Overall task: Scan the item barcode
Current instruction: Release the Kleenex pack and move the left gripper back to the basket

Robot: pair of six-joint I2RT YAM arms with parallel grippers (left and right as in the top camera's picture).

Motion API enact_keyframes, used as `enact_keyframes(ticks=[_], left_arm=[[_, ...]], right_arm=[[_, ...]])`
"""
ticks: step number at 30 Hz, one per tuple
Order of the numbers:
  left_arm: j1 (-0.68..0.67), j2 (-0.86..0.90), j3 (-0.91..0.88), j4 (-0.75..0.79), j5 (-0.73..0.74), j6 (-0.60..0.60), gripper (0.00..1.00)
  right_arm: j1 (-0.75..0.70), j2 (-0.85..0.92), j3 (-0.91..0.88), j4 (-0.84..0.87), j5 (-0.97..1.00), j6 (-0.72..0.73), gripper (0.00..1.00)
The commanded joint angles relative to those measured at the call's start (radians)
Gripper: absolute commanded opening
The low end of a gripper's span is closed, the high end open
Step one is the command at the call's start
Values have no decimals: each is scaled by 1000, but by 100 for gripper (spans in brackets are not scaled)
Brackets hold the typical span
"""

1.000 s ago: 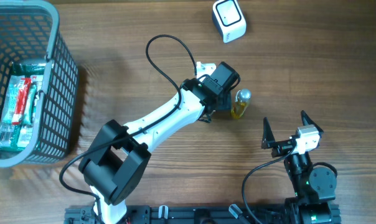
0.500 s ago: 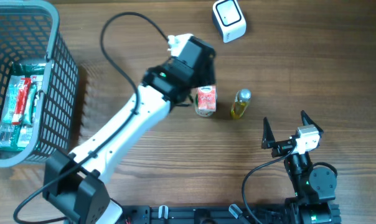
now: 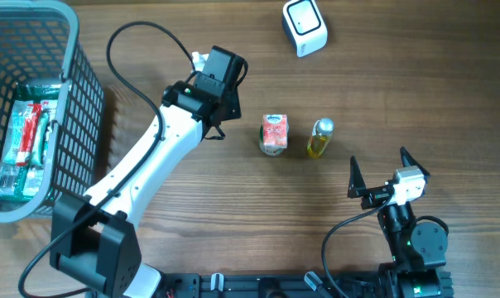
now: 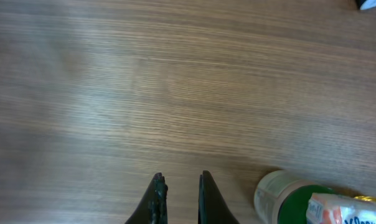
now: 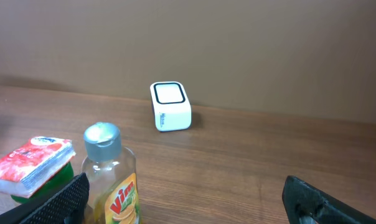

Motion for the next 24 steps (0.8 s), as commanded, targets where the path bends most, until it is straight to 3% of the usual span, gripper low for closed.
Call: enact_keyframes(ticks=[1, 7, 24], left_arm=[[2, -1, -80, 79, 81, 23, 4], [0, 5, -148, 182, 279, 75, 4], [-105, 135, -151, 211, 290, 75, 4]], right_arm=[[3, 1, -1, 3, -14, 19, 100], [3, 1, -1, 3, -14, 19, 100], [3, 1, -1, 3, -14, 20, 100]])
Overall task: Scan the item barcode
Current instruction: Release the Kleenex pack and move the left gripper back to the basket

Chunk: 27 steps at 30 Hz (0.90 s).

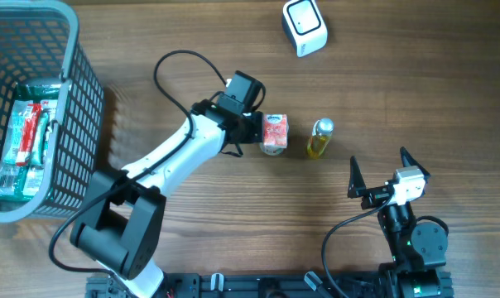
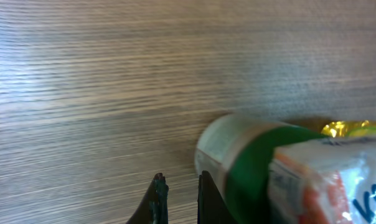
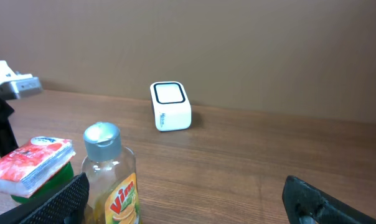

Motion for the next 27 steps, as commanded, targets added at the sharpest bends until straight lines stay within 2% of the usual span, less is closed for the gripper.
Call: enact_keyframes(ticks=[1, 13, 14, 16, 18, 19, 20, 21, 24, 25, 27], left_arm=[[-32, 19, -11, 14, 16, 24, 4], [-37, -3, -5, -35, 8, 39, 4], [-31, -25, 7, -51, -19, 56, 4], [-7, -100, 69, -120, -175, 76, 5], [26, -176, 152, -197, -344, 85, 13], [43, -210, 190, -223, -392, 127, 25], [66, -252, 239, -245, -434, 207, 47], [86, -287, 274, -251, -462, 259, 61], [180, -386, 382, -232, -544, 378, 68], [228, -417, 420, -217, -544, 422, 68], [313, -463, 467, -186, -542, 496, 74]], right_arm=[[3, 1, -1, 3, -14, 19, 100], [3, 1, -1, 3, -14, 19, 100], [3, 1, -1, 3, -14, 19, 100], [3, 1, -1, 3, -14, 19, 100], [3, 1, -1, 3, -14, 19, 100], [3, 1, -1, 3, -14, 19, 100], [3, 1, -1, 3, -14, 19, 100], [3, 1, -1, 3, -14, 19, 100], [3, 1, -1, 3, -14, 19, 100], [3, 1, -1, 3, -14, 19, 100], [3, 1, -1, 3, -14, 19, 100]])
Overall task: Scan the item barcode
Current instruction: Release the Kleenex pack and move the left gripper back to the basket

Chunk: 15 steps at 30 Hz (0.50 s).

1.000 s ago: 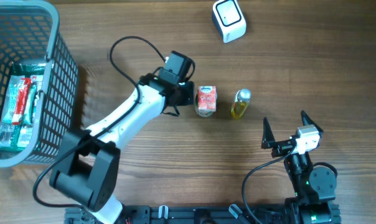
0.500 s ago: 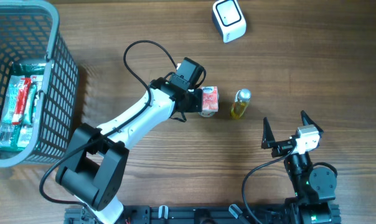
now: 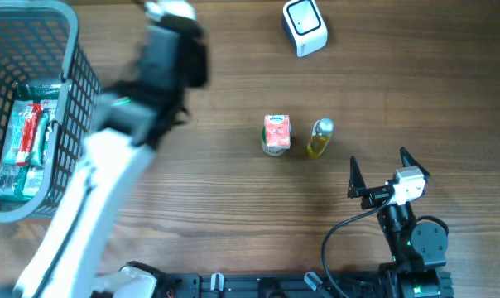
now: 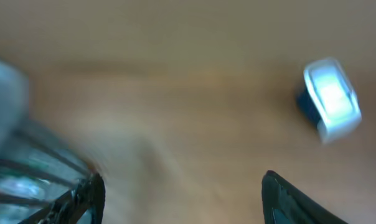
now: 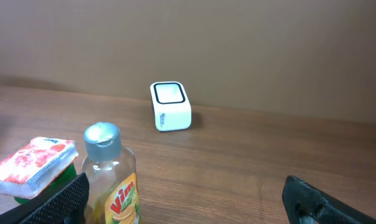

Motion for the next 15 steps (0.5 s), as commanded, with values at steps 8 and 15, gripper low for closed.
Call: enact_keyframes(ticks=[8, 15], left_arm=[[504, -142, 100, 185, 19, 365, 86], [727, 13, 100, 164, 41, 418, 87]], right_arm=[[3, 1, -1, 3, -14, 19, 100], [3, 1, -1, 3, -14, 20, 100]])
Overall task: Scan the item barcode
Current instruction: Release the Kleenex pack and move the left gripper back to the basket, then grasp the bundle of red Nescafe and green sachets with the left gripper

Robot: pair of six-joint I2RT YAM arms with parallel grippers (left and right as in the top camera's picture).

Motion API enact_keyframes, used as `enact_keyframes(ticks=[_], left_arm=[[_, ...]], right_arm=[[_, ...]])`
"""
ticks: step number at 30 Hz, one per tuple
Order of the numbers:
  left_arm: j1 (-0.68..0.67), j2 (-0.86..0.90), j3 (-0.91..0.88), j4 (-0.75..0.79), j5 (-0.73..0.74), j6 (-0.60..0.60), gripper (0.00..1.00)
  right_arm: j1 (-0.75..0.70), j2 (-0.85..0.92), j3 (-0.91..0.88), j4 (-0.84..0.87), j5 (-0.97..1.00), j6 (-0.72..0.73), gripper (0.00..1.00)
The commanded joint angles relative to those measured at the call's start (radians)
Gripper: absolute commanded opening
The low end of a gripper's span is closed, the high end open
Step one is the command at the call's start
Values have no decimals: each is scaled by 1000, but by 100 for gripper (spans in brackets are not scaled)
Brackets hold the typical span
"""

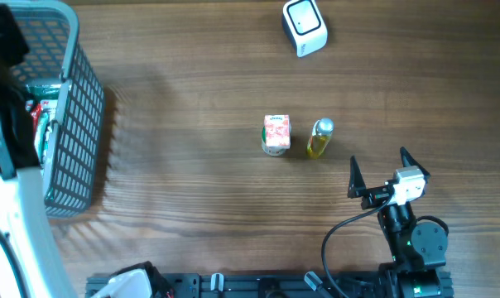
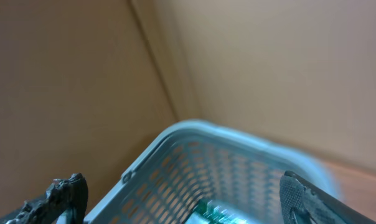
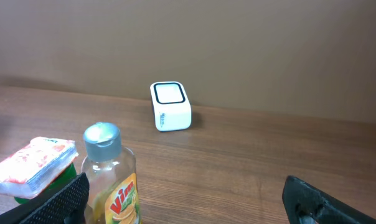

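A white barcode scanner stands at the table's far edge, also seen in the right wrist view as the scanner. At mid-table a green cup with a red-white pack on top stands beside a yellow Vim bottle. My left gripper is open over the grey basket, with a green package below it. The right gripper rests open near the front right, facing the bottle.
The grey wire basket fills the left end of the table and holds green and red packages. My left arm runs along the left edge. The right arm's base sits at the front right.
My left gripper has gone from over the table's back left, with the scanner in its view, to above the basket at the far left. It is still open. Right arm unchanged.
My left gripper was shut over bare wood left of the cup. Then it was shut right beside the cup. Later it was open and far off to the back left, and now it hangs open over the basket. The cup, bottle and right arm stayed put.
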Motion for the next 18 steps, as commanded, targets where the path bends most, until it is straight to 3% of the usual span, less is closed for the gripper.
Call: enact_keyframes(ticks=[1, 6, 10, 14, 18], left_arm=[[90, 97, 5, -21, 28, 64, 90], [188, 225, 5, -76, 173, 249, 92], [266, 303, -5, -103, 218, 270, 95], [333, 382, -5, -164, 415, 354, 98], [349, 443, -5, -184, 424, 432, 100]], right_arm=[[3, 1, -1, 3, -14, 19, 100], [3, 1, -1, 3, -14, 19, 100], [3, 1, -1, 3, -14, 19, 100], [3, 1, -1, 3, -14, 19, 100], [3, 1, -1, 3, -14, 19, 100]])
